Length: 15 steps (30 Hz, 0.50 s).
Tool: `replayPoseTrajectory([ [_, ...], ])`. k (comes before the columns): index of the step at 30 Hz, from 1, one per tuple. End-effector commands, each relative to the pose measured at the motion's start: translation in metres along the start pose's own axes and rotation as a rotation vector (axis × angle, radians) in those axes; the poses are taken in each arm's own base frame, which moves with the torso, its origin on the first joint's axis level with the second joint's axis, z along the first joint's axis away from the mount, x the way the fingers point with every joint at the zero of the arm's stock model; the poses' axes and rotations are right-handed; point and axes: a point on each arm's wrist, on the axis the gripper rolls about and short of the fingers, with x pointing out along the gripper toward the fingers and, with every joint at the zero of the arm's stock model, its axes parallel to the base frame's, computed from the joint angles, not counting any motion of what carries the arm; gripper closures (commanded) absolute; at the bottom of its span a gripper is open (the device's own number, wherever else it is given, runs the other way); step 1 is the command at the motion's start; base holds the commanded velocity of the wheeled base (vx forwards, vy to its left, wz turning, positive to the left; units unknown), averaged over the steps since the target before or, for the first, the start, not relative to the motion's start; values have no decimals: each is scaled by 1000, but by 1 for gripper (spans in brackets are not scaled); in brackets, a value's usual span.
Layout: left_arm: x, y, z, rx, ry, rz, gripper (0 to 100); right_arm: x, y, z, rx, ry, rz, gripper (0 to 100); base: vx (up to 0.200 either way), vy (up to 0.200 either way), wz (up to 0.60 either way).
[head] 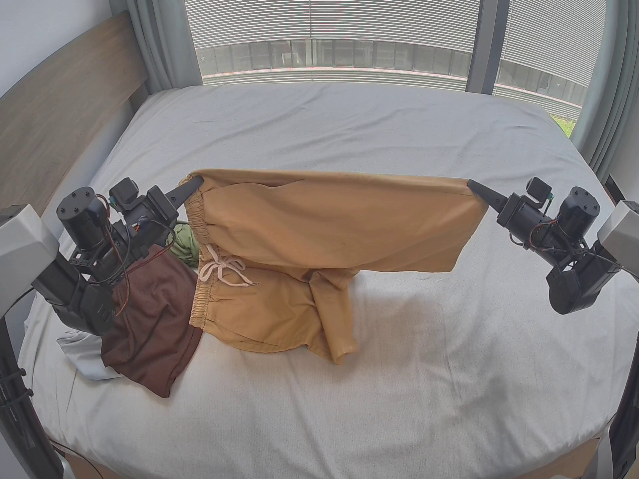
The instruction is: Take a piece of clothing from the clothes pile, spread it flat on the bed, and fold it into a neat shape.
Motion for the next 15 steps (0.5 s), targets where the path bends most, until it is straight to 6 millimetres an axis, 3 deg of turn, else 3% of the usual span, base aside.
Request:
replayPoseTrajectory([
  [1, 13, 19, -14, -21, 24, 13, 100, 6, -14, -12, 29, 21, -22, 100, 0, 0, 0],
  [15, 37, 24, -9, -177, 11, -21, 100, 23, -14, -8, 236, 8, -41, 100, 0, 0, 0],
])
